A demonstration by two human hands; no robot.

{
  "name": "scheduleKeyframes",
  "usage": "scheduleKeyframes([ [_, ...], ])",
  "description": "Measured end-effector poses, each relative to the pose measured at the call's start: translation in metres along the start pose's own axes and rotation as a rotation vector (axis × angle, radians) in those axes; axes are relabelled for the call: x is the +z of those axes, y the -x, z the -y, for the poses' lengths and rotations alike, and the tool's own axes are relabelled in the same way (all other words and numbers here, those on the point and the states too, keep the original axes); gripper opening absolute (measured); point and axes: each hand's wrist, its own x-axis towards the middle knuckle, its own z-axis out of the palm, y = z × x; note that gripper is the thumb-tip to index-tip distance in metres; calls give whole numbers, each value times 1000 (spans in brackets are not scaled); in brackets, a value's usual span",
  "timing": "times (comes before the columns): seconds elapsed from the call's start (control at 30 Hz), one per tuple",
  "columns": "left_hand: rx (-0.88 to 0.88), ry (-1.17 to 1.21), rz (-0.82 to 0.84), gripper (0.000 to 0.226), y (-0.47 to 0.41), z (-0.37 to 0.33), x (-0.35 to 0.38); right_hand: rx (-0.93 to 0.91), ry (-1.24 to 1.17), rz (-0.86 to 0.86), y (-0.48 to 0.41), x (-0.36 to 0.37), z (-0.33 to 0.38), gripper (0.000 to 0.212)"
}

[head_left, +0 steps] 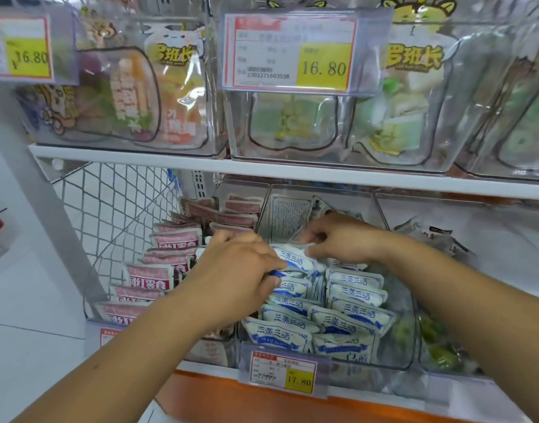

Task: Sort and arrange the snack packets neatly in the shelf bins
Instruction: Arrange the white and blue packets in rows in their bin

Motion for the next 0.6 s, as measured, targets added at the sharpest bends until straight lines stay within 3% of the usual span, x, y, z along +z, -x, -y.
scheduleKeyframes([
  [0.17, 9, -3, 20, 67, -11, -8, -1, -131, -22, 99, 25, 5, -8, 21],
  [0.3, 23, 1, 153, 55, -20, -5, -4, -86, 4, 232, 21, -21, -9, 21],
  [0.43, 14, 9, 213, 52, -19, 1, -2, -33, 133, 107, -12, -34, -21, 30],
  [0.6, -6, 28, 212, 52, -18, -1, 1, 42, 320, 286, -37, -14, -29, 55],
])
